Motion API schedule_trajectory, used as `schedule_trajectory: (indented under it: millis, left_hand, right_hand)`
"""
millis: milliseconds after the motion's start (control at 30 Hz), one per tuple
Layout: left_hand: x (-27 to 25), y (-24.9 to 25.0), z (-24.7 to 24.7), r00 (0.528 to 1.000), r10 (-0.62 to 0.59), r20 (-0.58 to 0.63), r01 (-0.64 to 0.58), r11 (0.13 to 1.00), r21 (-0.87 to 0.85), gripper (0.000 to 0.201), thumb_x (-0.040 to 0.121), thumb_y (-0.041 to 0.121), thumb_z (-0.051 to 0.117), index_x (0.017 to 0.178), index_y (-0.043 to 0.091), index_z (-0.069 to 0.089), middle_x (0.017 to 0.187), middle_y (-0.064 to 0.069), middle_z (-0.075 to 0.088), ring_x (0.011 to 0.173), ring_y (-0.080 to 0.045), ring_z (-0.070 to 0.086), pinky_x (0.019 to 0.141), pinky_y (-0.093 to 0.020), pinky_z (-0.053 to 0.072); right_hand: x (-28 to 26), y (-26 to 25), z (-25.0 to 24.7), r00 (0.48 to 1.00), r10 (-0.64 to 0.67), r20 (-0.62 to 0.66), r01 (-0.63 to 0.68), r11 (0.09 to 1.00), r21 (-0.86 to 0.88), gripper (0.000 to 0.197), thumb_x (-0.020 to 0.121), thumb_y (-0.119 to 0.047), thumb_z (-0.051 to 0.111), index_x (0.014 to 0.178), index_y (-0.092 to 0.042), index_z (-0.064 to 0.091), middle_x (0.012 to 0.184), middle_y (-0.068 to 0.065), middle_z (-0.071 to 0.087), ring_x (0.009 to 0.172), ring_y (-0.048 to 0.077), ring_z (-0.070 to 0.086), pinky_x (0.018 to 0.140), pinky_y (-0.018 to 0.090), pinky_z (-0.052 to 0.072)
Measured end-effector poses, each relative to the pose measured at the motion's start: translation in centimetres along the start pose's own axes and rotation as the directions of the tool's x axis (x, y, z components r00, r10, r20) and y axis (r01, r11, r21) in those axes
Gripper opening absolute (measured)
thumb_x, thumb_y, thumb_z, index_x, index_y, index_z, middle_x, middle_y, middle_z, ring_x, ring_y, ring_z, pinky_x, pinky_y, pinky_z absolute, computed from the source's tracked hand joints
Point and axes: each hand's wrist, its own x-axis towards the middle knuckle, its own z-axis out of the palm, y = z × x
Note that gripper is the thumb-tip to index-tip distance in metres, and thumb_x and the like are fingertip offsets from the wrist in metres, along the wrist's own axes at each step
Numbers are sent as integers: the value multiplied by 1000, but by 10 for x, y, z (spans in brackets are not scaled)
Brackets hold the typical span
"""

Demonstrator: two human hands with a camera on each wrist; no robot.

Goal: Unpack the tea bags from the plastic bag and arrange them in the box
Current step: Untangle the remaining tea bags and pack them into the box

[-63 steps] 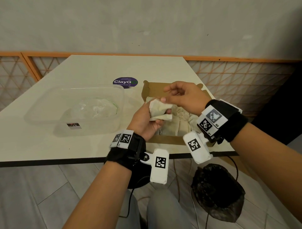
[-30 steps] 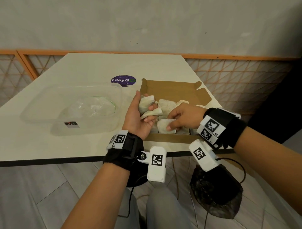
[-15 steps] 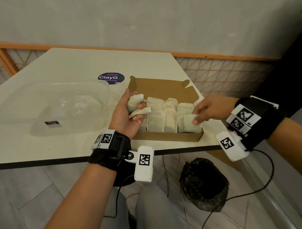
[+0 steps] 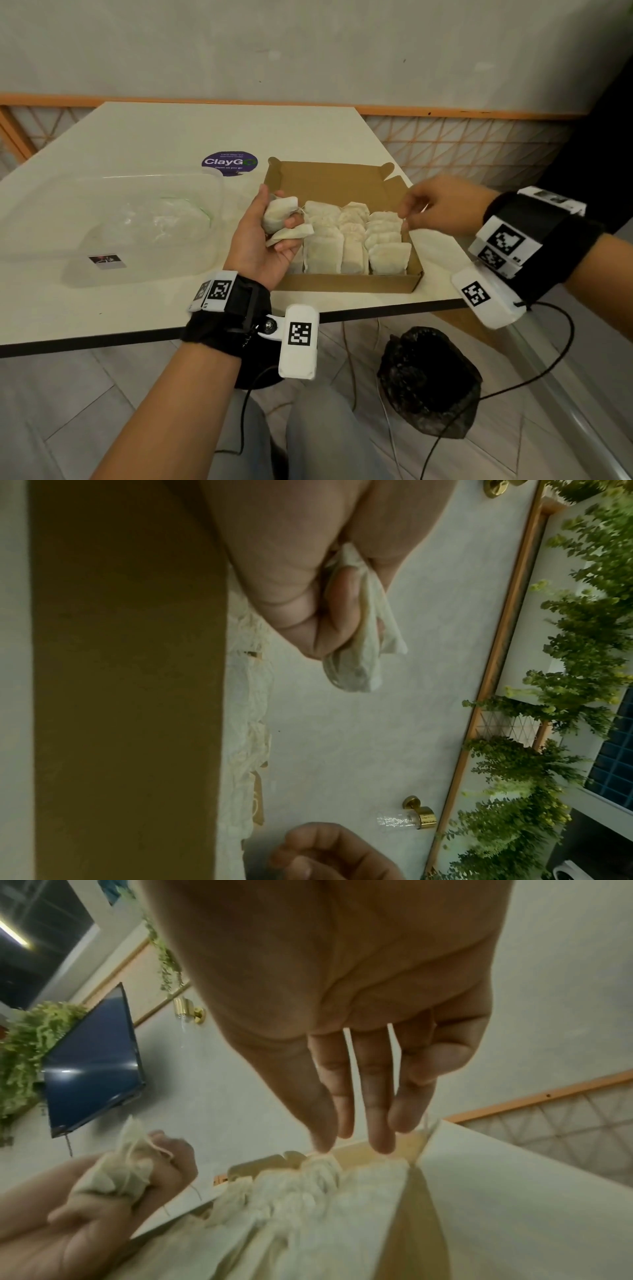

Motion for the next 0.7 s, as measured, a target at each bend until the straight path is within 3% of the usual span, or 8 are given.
schedule_trajectory:
  millis: [100, 167, 233, 367, 467, 533, 600, 700]
  left_hand:
    - [0, 0, -1, 1000, 4, 3, -4, 1000, 12, 33, 99, 40, 39, 80, 16, 52, 76, -2, 43, 47, -5, 45, 29, -12, 26]
    - [0, 0, 0, 1000, 4, 2, -5, 1000, 20, 32, 99, 40, 39, 80, 16, 52, 76, -2, 43, 47, -5, 44, 30, -12, 25]
    - [-1, 0, 0, 1000, 4, 1, -4, 1000, 11, 33, 99, 39, 38, 80, 16, 52, 76, -1, 44, 47, -5, 45, 30, -11, 24]
    - [-2, -2, 1, 1000, -9, 8, 9, 1000, 12, 32, 99, 40, 39, 80, 17, 52, 77, -2, 45, 49, -5, 45, 31, -12, 26]
    - [-1, -1, 0, 1000, -17, 14, 17, 1000, -6, 32, 99, 39, 39, 81, 17, 52, 77, -3, 44, 50, -5, 46, 31, -12, 26]
    - [0, 0, 0, 1000, -11, 11, 11, 1000, -9, 31, 99, 39, 39, 82, 16, 51, 77, -4, 43, 50, -6, 47, 31, -12, 27]
    - [1, -1, 0, 1000, -3, -10, 3, 1000, 11, 30, 99, 38, 39, 85, 15, 50, 73, -4, 47, 49, -7, 49, 32, -12, 30]
    - [0, -2, 2, 999, 3, -49, -1, 999, 49, 30, 100, 38, 38, 85, 15, 51, 63, -4, 55, 49, -9, 54, 37, -13, 34]
  right_hand:
    - [-6, -15, -4, 989, -73, 127, 71, 997, 21, 14, 89, -17, 56, 94, -18, 69, 83, -9, 67, 76, 2, 60, 68, 16, 43]
    - [-9, -24, 10, 950, -75, 304, 54, 996, 74, 18, 92, -16, 52, 96, -16, 69, 86, -6, 70, 76, 3, 64, 71, 15, 48]
    - [-7, -28, 26, 932, -55, 359, 47, 998, 33, 22, 93, -15, 48, 99, -11, 69, 85, -3, 69, 71, 5, 64, 73, 18, 52]
    - [0, -23, 34, 960, -18, 278, -2, 997, 72, 22, 92, -13, 49, 97, -4, 68, 84, 5, 72, 74, 14, 69, 80, 29, 57]
    - [-1, -33, 26, 975, -90, 204, 15, 939, 343, 14, 90, -9, 55, 101, -7, 62, 95, 12, 68, 82, 19, 68, 83, 33, 56]
    - [-5, -51, 26, 980, -166, 109, 85, 847, 524, 32, 82, -15, 68, 112, -12, 56, 101, 11, 63, 82, 20, 65, 81, 34, 57]
    - [-4, -69, 33, 980, -194, 49, 135, 820, 556, 49, 73, -25, 76, 116, -18, 51, 105, 6, 61, 81, 22, 63, 80, 36, 55]
    - [2, -85, 51, 983, -182, 21, 127, 762, 635, 42, 74, -20, 76, 107, -16, 52, 92, 5, 62, 76, 18, 63, 73, 32, 55]
